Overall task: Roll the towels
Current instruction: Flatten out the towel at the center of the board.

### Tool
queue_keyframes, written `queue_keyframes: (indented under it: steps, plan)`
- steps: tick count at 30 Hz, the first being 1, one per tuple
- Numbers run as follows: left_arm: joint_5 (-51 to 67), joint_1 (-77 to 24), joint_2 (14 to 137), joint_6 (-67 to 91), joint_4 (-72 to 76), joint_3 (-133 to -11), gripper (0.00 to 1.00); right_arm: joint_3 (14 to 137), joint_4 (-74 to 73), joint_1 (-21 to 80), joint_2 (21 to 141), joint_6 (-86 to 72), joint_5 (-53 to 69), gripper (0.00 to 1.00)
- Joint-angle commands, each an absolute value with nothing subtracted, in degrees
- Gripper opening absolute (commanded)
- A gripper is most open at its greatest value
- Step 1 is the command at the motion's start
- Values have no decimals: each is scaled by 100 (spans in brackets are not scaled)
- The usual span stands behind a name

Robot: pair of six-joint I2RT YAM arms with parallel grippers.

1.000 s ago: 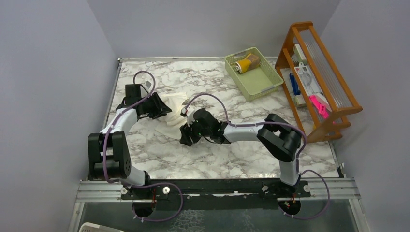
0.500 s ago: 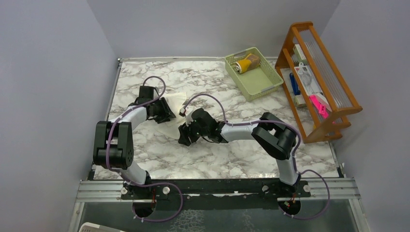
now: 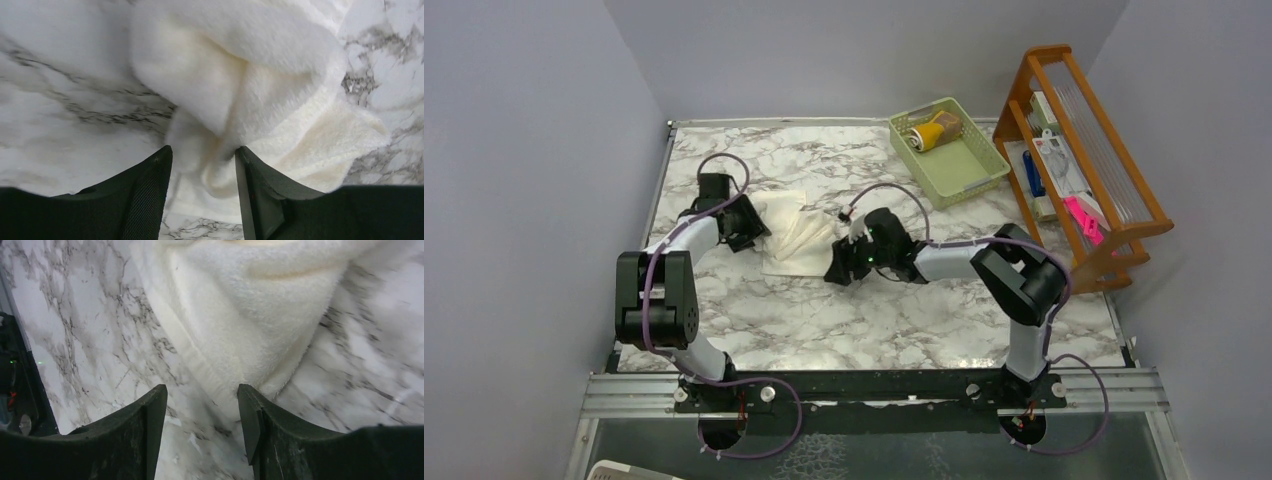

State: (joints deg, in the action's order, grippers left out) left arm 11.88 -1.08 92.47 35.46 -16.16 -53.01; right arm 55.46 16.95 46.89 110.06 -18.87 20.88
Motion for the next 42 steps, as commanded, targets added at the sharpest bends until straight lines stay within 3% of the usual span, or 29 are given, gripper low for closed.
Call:
queue_keyframes:
  steps: [1, 6, 11, 13, 17, 22, 42]
  plan:
    - [1278, 603, 8825, 3474, -1925, -5187, 52, 4930, 932, 3895, 11015, -2083, 2850, 56]
    - [1526, 1308, 8449, 3345, -2083, -4761, 52, 4320, 898, 3111, 10560, -2285, 3148, 56]
    - [1900, 1332, 8008, 3082, -2194, -4855, 52, 3998, 252, 2768, 9947, -2151, 2422, 56]
    - [2281, 984, 7887, 2836, -2076, -5018, 52, 3950, 98, 2767, 9780, -2014, 2177, 56]
    - [1324, -633, 7897, 2463, -2274, -5566, 53, 3977, 8, 2768, 9735, -1855, 1984, 56]
    - [902, -1643, 8305, 2804, -2034, -5559, 53, 4010, -3, 2769, 9651, -1859, 2021, 56]
    - [657, -2866, 10057, 2864, -1964, -6528, 53, 3844, 81, 2769, 9536, -1763, 2142, 56]
